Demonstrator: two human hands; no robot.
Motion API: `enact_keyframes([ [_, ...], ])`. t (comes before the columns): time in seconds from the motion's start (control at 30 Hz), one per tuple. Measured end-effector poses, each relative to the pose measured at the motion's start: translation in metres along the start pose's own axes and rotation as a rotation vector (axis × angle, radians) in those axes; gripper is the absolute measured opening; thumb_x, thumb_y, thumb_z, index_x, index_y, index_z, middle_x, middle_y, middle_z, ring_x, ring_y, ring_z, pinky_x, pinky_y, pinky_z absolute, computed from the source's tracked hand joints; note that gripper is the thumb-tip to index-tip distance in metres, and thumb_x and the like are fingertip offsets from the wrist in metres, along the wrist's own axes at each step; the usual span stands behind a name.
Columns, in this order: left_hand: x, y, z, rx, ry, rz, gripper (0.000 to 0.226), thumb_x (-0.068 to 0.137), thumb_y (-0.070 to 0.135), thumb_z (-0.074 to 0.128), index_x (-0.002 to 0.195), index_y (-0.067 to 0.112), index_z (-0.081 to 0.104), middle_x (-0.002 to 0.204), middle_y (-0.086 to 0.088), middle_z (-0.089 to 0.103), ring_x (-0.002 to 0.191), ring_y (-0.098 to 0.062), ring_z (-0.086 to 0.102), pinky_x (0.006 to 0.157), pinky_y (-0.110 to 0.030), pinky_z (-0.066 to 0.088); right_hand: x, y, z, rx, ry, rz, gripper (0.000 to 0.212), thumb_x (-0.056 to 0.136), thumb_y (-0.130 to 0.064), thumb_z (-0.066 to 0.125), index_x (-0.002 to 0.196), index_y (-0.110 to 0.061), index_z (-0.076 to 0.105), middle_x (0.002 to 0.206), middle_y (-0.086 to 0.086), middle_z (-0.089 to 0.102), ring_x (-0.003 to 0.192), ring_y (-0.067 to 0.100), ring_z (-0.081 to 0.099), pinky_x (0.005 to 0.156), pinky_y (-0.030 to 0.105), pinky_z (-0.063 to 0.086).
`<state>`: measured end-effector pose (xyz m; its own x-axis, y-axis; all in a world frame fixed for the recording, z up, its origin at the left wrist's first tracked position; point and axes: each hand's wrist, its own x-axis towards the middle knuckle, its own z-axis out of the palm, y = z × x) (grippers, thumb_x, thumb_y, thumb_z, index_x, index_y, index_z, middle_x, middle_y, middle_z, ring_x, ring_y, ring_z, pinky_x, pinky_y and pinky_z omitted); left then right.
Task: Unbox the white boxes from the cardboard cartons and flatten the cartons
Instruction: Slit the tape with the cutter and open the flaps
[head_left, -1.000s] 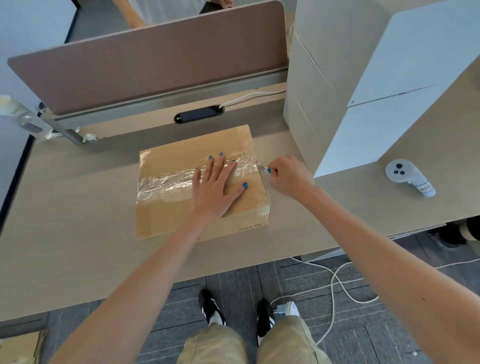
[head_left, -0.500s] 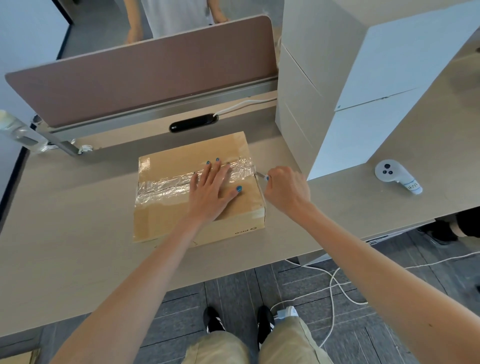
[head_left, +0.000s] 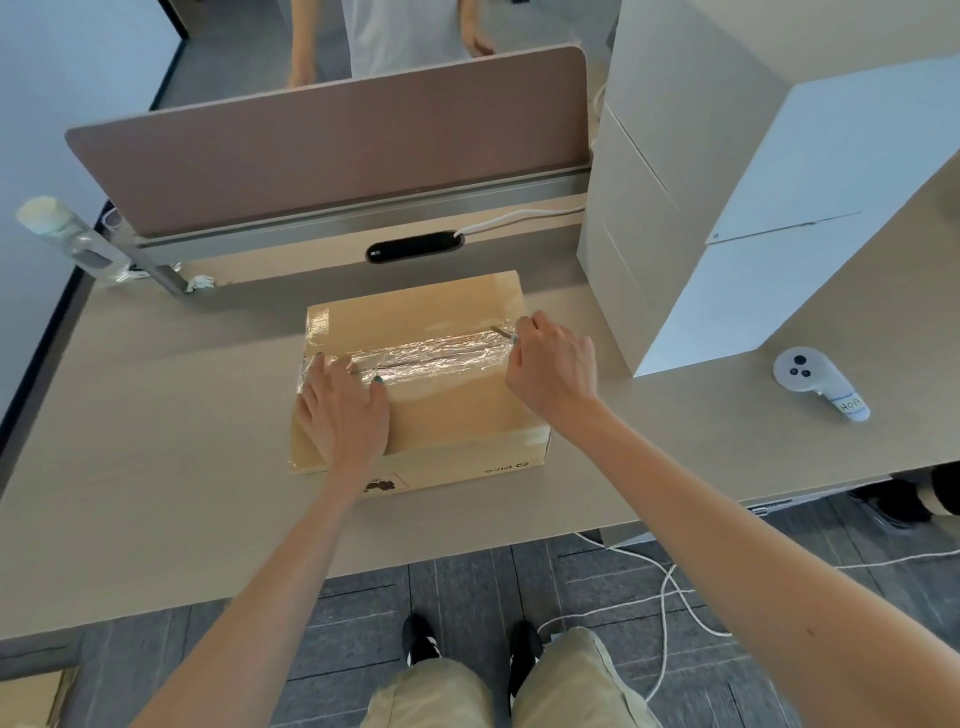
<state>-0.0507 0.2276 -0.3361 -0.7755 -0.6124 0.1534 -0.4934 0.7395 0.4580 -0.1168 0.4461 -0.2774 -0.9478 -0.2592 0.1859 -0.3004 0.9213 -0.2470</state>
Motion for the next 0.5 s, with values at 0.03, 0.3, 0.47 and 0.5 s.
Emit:
enact_keyframes([
  [0.03,0.001,-0.001,-0.001,0.019,0.01,-0.027,0.05,0.092,0.033,0.057,0.138,0.015,0.046,0.156,-0.011,0.031,0.144,-0.031,0.027,0.117,-0.047,0.017,0.004,-0.007,0.005,0.02,-0.015,-0.02,0.023,0.091,-0.014,0.043,0.106,-0.01,0.059,0.103,0.004,0.058,0.086,0.026,0.059,0.064,0.031,0.032],
  [0.3,0.0,-0.012,-0.009,0.0,-0.017,-0.467,0.075,0.095,0.05,0.052,0.148,0.004,0.027,0.147,-0.021,0.04,0.134,-0.039,0.038,0.107,-0.048,0.025,0.039,-0.046,0.049,0.125,-0.067,-0.192,0.017,0.092,-0.009,0.052,0.106,-0.01,0.061,0.108,0.006,0.054,0.093,0.024,0.055,0.073,0.033,0.042],
  [0.47,0.001,-0.011,-0.006,0.021,0.068,-0.439,0.062,0.094,0.051,0.053,0.137,0.008,0.042,0.128,-0.016,0.054,0.12,-0.036,0.047,0.097,-0.044,0.033,0.067,-0.06,0.065,0.15,-0.127,-0.258,0.018,0.096,-0.013,0.048,0.112,-0.009,0.056,0.114,0.005,0.051,0.1,0.02,0.05,0.076,0.03,0.041],
  [0.5,0.001,-0.013,-0.006,0.011,0.08,-0.432,0.06,0.093,0.051,0.054,0.135,0.009,0.044,0.127,-0.014,0.055,0.119,-0.034,0.048,0.096,-0.043,0.033,0.072,-0.063,0.068,0.15,-0.127,-0.273,0.018,0.097,-0.014,0.047,0.112,-0.01,0.056,0.113,0.004,0.05,0.1,0.019,0.05,0.076,0.029,0.04],
])
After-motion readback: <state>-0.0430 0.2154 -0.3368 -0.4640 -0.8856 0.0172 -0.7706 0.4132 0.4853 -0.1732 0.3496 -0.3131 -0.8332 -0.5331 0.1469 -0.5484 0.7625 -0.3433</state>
